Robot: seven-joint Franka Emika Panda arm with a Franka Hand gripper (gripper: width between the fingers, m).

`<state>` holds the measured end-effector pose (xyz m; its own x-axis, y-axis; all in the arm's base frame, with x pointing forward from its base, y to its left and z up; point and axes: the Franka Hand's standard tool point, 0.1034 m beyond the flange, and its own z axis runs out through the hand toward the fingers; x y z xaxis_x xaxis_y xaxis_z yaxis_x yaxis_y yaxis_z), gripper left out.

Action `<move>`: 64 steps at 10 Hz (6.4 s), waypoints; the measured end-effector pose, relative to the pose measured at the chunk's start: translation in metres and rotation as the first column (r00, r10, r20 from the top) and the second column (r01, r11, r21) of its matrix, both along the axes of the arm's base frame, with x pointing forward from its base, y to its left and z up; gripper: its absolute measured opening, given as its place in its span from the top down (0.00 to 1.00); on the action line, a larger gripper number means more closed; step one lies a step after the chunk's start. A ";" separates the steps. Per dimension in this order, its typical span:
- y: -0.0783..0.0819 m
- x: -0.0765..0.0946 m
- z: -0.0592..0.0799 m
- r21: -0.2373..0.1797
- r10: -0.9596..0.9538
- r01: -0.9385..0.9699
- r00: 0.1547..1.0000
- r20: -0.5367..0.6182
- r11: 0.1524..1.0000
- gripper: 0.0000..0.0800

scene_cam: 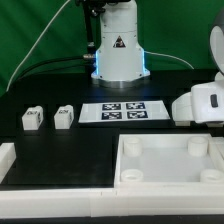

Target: Assemble one leg

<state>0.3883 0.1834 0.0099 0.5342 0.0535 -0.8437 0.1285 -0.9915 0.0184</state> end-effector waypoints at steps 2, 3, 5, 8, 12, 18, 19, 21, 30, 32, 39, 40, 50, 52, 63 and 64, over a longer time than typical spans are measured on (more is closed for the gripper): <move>-0.001 -0.001 -0.004 0.005 -0.002 0.002 1.000 0.010 1.000 0.19; -0.003 -0.004 -0.006 0.009 -0.003 0.003 1.000 0.019 1.000 0.19; -0.005 -0.010 -0.008 0.008 -0.002 0.002 1.000 0.017 1.000 0.19; -0.004 -0.011 -0.008 0.009 -0.001 0.001 1.000 0.017 1.000 0.34; -0.004 -0.010 -0.008 0.009 -0.001 0.001 1.000 0.017 1.000 0.63; -0.012 -0.001 0.023 0.005 -0.007 0.007 1.000 0.029 1.000 0.63; -0.015 0.000 0.039 0.000 -0.008 0.008 1.000 0.028 1.000 0.63; -0.026 0.008 0.073 0.004 -0.008 0.008 0.999 0.038 1.000 0.63; -0.027 0.036 0.078 0.124 -0.050 -0.023 0.833 0.551 0.992 0.63; -0.041 0.067 0.092 0.175 -0.053 -0.110 0.683 0.729 0.978 0.63; -0.057 0.085 0.103 0.182 -0.052 -0.145 0.627 0.778 0.973 0.63; -0.058 0.085 0.102 0.182 -0.052 -0.144 0.628 0.777 0.973 0.63; -0.085 0.208 0.121 0.209 -0.030 -0.265 0.551 0.834 0.941 0.63; -0.086 0.213 0.119 0.197 -0.036 -0.272 0.502 0.864 0.942 0.63; -0.085 0.241 0.100 0.146 -0.062 -0.315 0.261 0.963 0.938 0.63; -0.084 0.244 0.102 0.145 -0.063 -0.315 0.257 0.964 0.938 0.63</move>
Offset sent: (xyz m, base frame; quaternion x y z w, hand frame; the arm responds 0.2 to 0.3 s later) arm -0.0181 -0.0123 -0.0220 0.0049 0.0239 -0.0094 0.9997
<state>0.6319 0.0990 0.1116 0.8913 0.3048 0.3357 0.3289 -0.9442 -0.0159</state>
